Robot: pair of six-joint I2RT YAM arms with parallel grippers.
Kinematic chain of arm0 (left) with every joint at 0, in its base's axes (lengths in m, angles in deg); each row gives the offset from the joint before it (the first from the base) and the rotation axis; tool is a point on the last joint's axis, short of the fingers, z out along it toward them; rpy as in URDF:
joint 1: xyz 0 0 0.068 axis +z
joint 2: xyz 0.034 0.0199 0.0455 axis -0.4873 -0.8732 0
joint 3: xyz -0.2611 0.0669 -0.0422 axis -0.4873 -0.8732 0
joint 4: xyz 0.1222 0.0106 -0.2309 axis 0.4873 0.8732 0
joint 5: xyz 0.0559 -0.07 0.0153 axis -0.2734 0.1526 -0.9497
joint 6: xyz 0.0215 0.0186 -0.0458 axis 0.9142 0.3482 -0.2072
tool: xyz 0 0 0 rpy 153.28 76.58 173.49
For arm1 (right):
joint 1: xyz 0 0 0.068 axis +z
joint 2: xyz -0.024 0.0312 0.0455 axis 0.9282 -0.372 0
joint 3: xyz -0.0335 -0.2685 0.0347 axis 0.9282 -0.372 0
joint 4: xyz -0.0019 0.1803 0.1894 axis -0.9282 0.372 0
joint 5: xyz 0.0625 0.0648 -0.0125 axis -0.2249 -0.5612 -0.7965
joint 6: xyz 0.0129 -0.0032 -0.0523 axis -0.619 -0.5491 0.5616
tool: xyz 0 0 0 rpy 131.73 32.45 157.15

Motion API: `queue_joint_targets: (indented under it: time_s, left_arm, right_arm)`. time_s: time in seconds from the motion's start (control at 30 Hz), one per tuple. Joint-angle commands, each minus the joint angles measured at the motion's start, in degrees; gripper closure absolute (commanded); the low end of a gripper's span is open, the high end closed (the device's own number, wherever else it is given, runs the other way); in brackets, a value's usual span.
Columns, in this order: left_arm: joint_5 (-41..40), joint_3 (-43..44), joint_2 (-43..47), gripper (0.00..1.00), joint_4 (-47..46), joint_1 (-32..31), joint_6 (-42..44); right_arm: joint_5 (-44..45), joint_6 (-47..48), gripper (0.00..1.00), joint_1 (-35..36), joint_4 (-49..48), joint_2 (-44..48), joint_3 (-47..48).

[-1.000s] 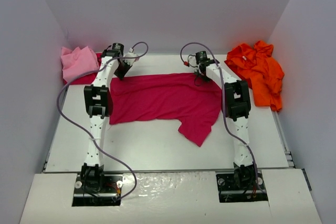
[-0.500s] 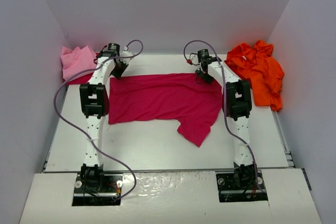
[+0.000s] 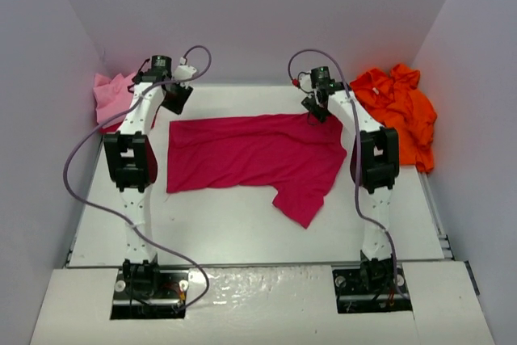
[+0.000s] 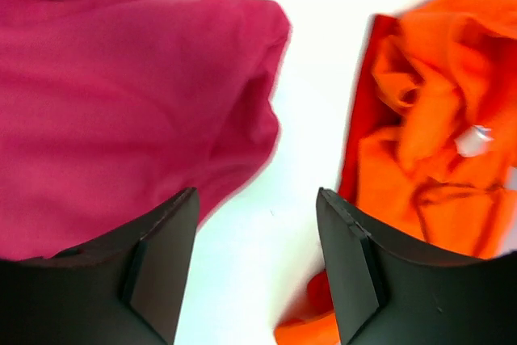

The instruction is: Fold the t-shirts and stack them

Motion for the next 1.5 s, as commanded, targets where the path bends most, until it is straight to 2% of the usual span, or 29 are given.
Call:
queue_joint_targets:
  time_s: [0.0, 0.1, 0.17, 0.3, 0.43, 0.7, 0.97, 1.2, 1.37, 1.47]
  left_arm:
    - [6.0, -3.5, 10.8, 0.61, 3.3, -0.3, 2.8]
    - [8.6, -13.6, 16.3, 0.59, 5.5, -1.1, 10.5]
    - [9.7, -17.3, 19.7, 0.60, 8.3, -1.0, 15.0]
    - [10.0, -26.3, 24.2, 0.63, 17.5, -1.5, 23.6]
    - [6.7, -38.7, 30.5, 0.66, 16.8, -2.8, 27.5]
    - [1.0, -49.4, 34.8, 0.67, 15.2, -7.3, 30.3]
    - [-4.1, -56.2, 33.9, 0.67, 10.7, -10.0, 31.1]
    - [-8.1, -56.7, 29.5, 0.67, 7.7, -10.0, 31.0]
    - [-9.1, -56.2, 26.4, 0.78, 5.7, -10.0, 29.9]
    - [-9.7, -56.0, 24.9, 0.79, 4.7, -9.9, 29.1]
  right_arm:
    - [-2.5, 2.9, 0.41, 1.0, -1.3, 17.2, -8.8]
    - [-6.8, 7.1, 0.40, 1.1, -0.1, 25.7, -17.9]
    - [-8.0, 9.0, 0.40, 1.2, 0.8, 29.7, -23.1]
    - [-12.1, 9.8, 0.40, 1.5, 5.0, 35.5, -30.2]
    - [-17.5, 11.3, 0.41, 3.2, 10.4, 37.3, -34.1]
    - [-17.3, 8.6, 0.41, 6.6, 15.3, 35.7, -37.1]
    - [-17.4, 8.4, 0.40, 7.7, 16.4, 38.2, -39.3]
    - [-17.7, 9.4, 0.39, 9.6, 22.6, 37.7, -39.6]
    - [-19.6, 10.7, 0.39, 12.7, 28.6, 37.9, -40.5]
    - [-19.5, 11.0, 0.39, 14.2, 30.7, 37.7, -42.4]
